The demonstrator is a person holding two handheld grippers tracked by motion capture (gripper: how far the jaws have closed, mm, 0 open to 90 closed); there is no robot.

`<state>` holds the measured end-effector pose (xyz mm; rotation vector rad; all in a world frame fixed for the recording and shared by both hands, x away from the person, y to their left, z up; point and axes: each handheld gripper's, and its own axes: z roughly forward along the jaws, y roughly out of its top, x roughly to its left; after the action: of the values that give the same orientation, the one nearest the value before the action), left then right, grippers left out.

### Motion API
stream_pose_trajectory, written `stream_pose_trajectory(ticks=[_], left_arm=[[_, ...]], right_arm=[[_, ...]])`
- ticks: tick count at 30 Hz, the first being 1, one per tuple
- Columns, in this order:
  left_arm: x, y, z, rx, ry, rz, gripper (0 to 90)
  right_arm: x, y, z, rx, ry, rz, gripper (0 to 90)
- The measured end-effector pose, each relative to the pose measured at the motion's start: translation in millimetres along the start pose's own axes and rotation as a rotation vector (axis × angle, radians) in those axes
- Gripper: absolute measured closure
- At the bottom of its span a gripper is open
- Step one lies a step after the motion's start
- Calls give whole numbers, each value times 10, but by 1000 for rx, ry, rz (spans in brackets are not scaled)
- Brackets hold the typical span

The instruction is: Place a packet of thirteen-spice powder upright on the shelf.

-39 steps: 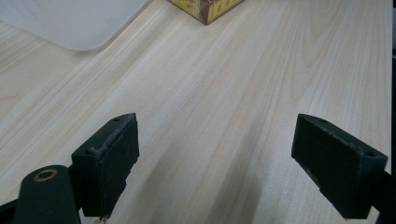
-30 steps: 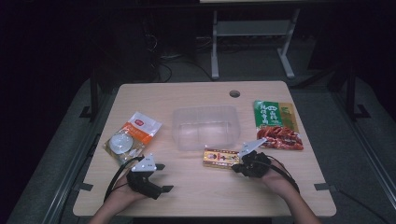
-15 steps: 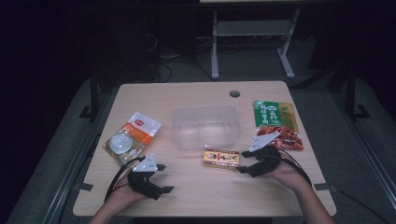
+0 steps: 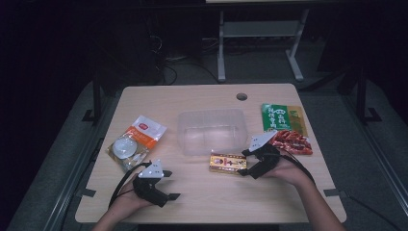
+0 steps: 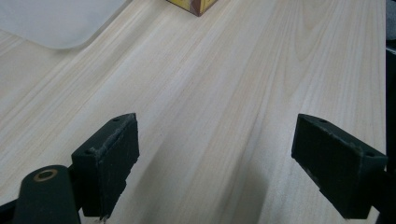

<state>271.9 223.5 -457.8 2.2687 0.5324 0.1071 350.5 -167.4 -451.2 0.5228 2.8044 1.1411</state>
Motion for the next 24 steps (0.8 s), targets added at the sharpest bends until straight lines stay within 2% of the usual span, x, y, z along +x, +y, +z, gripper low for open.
stream_pose_trajectory(ticks=[4,6,8,9,11,13,18,21,24], left_arm=[[-8,8,-9,0,1,2,145],[-16,6,-12,-3,1,2,144],[-13,2,-13,1,1,5,145],[-11,2,-14,1,0,4,145],[-12,2,-16,-5,0,1,145],[-10,3,-18,-3,0,5,145],[-19,0,-22,-2,-2,9,145],[-15,-2,-20,-2,-2,7,145],[-13,0,-15,-1,-2,4,145]], right_arm=[[-30,-1,89,19,1,-7,219],[-38,7,155,64,1,-25,213],[-38,40,211,72,10,-39,212],[-46,46,232,79,-1,-71,212],[-24,53,246,89,2,-60,212],[-11,52,275,100,-3,-91,208],[-11,28,271,98,-8,-97,164],[-30,-31,249,75,-7,-107,141],[-21,-59,240,57,-5,-95,141]])
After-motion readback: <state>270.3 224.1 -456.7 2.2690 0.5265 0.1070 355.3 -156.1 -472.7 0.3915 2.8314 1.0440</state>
